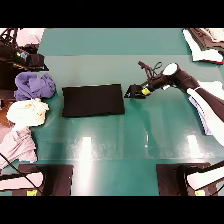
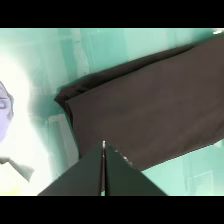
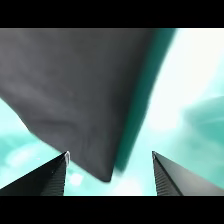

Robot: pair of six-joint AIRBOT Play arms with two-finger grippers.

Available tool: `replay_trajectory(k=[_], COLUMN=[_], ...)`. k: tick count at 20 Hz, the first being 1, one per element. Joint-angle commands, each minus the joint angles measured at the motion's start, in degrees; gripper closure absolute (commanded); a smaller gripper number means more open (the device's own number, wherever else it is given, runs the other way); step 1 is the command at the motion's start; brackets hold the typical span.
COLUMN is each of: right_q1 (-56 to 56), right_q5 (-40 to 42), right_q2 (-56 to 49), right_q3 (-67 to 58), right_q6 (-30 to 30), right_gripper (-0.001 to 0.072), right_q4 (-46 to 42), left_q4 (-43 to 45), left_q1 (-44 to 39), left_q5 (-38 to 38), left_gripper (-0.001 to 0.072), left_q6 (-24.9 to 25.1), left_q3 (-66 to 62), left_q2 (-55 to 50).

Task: Fold the shirts.

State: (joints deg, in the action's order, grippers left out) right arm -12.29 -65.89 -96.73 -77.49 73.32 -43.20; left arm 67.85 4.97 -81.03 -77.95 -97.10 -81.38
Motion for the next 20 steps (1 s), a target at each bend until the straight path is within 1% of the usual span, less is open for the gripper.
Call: replay_trajectory(k=[1, 4, 6, 8, 9, 10, 12, 13, 14, 16, 18, 20], right_q1=[1.42, -2.47, -5.6, -8.22, -9.22, -10.21, -11.54, -11.58, -11.45, -9.68, -6.27, -1.03], right_q5=[1.62, 1.49, 1.97, 5.2, 6.93, 8.13, 9.9, 9.97, 9.75, 7.85, 5.27, 4.96], right_q2=[-3.65, -8.85, -11.63, -13.55, -14.1, -14.51, -14.45, -14.43, -14.4, -13.16, -9.57, -3.91], right_q3=[2.62, -1.84, -5.16, -7.74, -8.52, -9.22, -9.42, -9.42, -9.42, -9.4, -9.38, -7.3], right_q6=[-0.96, -0.92, -0.87, -0.85, -0.9, -0.96, -2.51, -3.61, -4.0, -4.02, -3.91, -3.91], right_gripper=[0.0119, 0.012, 0.012, 0.0122, 0.0137, 0.0226, 0.0463, 0.0644, 0.0693, 0.0696, 0.0698, 0.0697], right_q4=[7.76, 7.78, 10.78, 14.12, 15.58, 16.33, 16.57, 16.59, 16.59, 15.56, 10.82, 6.54], left_q4=[-1.09, -1.46, -1.46, -1.46, -1.46, -1.46, -1.46, -1.49, -1.75, -2.56, -4.39, -6.84], left_q1=[0.04, 0.04, 0.07, 0.04, 0.04, 0.04, 0.04, 0.04, 0.04, 0.0, 0.0, -0.09], left_q5=[0.57, 0.61, 0.55, 0.48, 0.39, 0.31, 0.04, 0.0, -0.02, -0.42, -1.22, -1.49], left_gripper=[0.0683, 0.0683, 0.0683, 0.0682, 0.0682, 0.0682, 0.0683, 0.0682, 0.0683, 0.0683, 0.0683, 0.0683], left_q6=[0.46, 0.46, 0.46, 0.46, 0.46, 0.46, 0.44, 0.42, 0.42, 0.39, 0.39, 0.39], left_q3=[1.09, 1.09, 1.09, 1.09, 1.09, 1.09, 1.09, 1.09, 1.09, 1.09, 1.09, 1.09], left_q2=[-0.04, -0.02, -0.02, -0.02, -0.02, -0.02, -0.02, -0.02, -0.02, -0.02, -0.02, -0.02])
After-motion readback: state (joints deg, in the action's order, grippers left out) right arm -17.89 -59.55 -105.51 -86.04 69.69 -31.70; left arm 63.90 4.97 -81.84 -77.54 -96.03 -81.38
